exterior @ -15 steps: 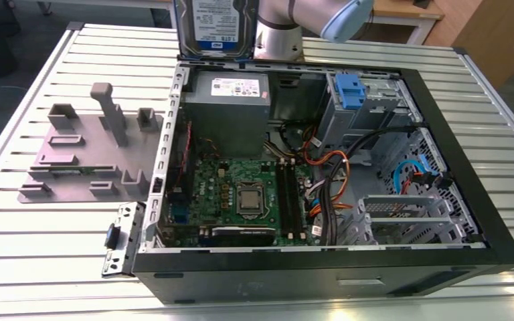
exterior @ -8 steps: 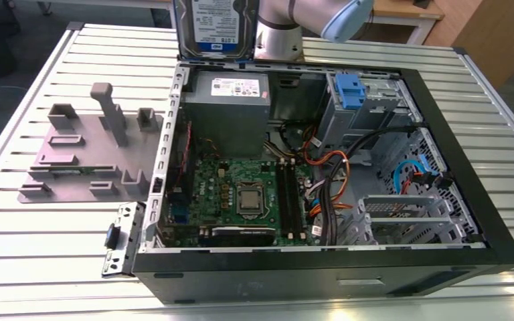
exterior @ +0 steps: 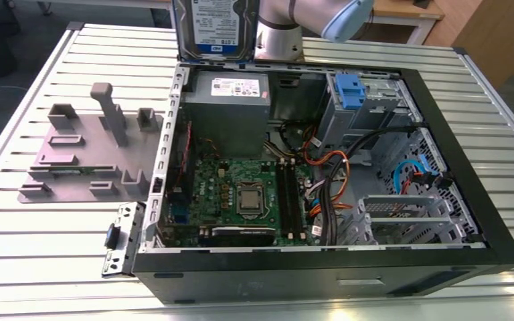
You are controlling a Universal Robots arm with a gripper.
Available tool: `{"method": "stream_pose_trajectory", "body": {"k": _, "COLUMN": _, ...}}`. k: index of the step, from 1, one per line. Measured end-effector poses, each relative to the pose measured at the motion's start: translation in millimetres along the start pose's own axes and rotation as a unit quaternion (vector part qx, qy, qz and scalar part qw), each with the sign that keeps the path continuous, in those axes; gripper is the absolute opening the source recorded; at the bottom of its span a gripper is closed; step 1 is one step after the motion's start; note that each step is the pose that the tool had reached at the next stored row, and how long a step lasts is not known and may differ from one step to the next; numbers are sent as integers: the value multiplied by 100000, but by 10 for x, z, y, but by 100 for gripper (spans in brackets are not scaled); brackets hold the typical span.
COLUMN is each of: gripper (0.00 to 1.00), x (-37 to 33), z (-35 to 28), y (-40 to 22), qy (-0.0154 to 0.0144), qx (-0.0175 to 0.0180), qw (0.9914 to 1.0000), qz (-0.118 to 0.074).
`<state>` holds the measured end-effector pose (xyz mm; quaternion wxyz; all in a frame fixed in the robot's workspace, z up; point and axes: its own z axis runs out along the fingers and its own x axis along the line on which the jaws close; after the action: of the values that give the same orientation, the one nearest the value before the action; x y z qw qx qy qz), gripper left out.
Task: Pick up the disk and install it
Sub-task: 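Pick up the disk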
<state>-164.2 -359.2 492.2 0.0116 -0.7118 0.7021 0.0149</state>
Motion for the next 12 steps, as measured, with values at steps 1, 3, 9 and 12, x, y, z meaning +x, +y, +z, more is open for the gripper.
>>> {"method": "stream_pose_trajectory", "body": {"k": 1, "gripper": 36, "x": 2, "z": 0, "y": 0, "qy": 2, "qx": -2, "qw": 100000, "qz": 1}}
{"method": "stream_pose_trajectory", "body": {"k": 3, "gripper": 36, "x": 6, "z": 0, "y": 0, "qy": 1, "qx": 0, "qw": 100000, "qz": -1}}
{"method": "stream_pose_trajectory", "body": {"k": 9, "gripper": 36, "x": 18, "z": -1, "y": 0, "qy": 4, "qx": -3, "qw": 100000, "qz": -1}}
{"method": "stream_pose_trajectory", "body": {"k": 12, "gripper": 36, "x": 24, "z": -1, "y": 0, "qy": 1, "qx": -1, "qw": 100000, "qz": -1}}
